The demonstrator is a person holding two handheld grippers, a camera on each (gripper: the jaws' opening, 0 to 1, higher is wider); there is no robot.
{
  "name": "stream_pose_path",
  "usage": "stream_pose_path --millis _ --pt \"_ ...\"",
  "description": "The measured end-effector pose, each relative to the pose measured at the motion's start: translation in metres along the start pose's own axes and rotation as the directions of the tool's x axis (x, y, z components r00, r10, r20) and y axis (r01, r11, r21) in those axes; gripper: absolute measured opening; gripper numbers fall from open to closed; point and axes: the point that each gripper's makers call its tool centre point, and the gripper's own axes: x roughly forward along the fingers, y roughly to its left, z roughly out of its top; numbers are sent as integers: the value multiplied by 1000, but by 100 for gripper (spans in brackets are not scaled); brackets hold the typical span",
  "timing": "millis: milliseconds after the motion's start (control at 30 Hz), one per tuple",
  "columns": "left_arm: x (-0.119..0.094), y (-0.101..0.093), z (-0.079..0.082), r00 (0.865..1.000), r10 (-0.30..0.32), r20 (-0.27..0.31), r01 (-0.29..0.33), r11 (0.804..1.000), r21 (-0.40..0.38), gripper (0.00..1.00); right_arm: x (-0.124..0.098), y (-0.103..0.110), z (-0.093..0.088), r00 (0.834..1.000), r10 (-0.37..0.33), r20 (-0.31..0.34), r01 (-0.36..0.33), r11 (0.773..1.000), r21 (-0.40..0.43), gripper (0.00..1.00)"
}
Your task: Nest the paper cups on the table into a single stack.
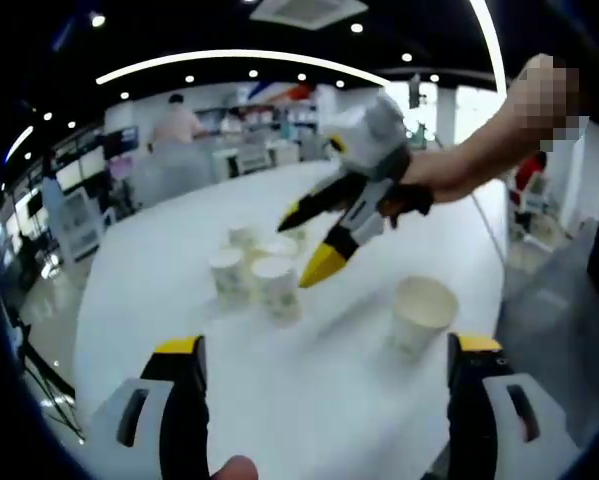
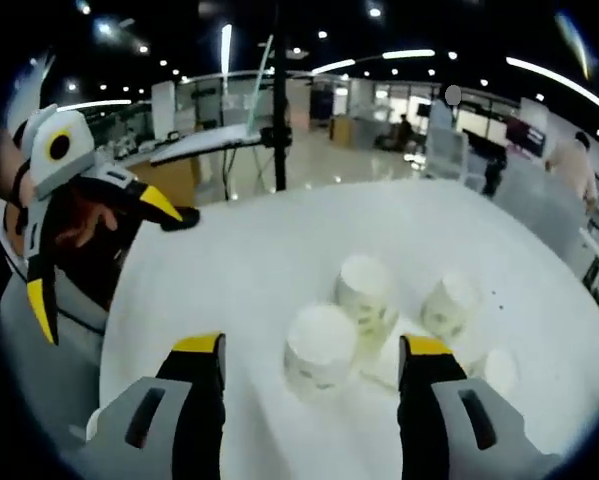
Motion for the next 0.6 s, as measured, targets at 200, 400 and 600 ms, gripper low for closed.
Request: stream_pose_path --millis 200,400,600 --pt "-2 3 0 1000 13 7 -13 1000 -5 98 10 0 -3 1000 14 -10 -14 1000 12 60" --pt "-4 2 -2 1000 16 8 -16 1000 -13 98 20 10 -10 998 51 -33 -50 998 23 51" --pt "-6 1 -6 1000 22 8 -21 998 -52 98 27 9 -9 998 42 -41 -41 999 26 46"
